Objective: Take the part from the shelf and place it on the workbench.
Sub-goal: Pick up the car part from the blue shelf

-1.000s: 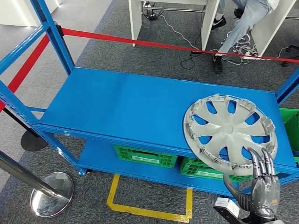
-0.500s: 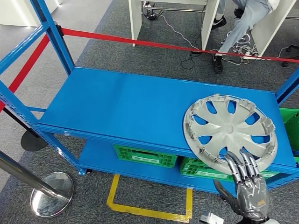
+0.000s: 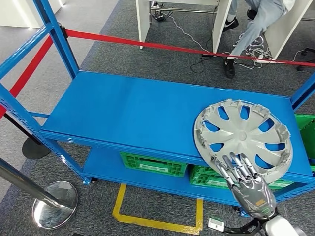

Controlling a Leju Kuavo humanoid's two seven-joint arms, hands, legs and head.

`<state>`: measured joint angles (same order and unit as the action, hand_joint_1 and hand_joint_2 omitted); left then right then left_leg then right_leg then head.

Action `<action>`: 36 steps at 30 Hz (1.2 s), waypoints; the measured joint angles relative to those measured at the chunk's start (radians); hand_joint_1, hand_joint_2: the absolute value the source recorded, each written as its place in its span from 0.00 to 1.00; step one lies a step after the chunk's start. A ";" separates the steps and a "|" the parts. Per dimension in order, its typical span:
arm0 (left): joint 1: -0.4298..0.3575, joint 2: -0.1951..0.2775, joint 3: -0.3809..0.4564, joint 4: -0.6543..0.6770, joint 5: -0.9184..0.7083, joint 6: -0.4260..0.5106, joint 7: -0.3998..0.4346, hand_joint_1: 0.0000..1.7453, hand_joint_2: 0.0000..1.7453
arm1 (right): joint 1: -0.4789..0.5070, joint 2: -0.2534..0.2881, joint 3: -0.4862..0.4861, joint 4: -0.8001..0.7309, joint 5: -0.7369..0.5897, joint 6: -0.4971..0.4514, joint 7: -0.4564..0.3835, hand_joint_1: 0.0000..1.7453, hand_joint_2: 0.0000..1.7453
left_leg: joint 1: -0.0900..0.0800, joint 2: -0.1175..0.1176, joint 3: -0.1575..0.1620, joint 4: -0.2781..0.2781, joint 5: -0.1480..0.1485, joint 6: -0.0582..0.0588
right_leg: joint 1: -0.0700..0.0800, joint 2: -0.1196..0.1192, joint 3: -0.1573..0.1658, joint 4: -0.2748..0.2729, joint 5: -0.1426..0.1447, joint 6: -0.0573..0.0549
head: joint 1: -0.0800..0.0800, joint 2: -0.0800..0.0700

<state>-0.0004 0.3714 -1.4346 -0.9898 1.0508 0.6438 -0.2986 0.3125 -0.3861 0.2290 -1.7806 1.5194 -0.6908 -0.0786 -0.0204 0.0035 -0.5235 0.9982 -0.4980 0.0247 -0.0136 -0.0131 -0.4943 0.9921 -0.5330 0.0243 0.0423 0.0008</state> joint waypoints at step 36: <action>-0.025 -0.027 -0.017 0.065 -0.035 -0.030 0.029 0.00 0.00 | -0.207 -0.145 0.326 0.188 -0.172 0.059 0.191 0.00 1.00 | 0.000 0.000 -0.001 0.000 0.000 0.000 | 0.000 0.000 -0.001 0.000 0.000 0.000 | 0.000 0.000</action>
<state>-0.0251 0.3439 -1.4515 -0.9247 1.0157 0.6139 -0.2693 0.1051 -0.5311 0.5551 -1.5926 1.3475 -0.6321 0.1126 -0.0203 0.0035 -0.5241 0.9983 -0.4981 0.0246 -0.0134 -0.0131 -0.4949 0.9921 -0.5332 0.0244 0.0421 0.0008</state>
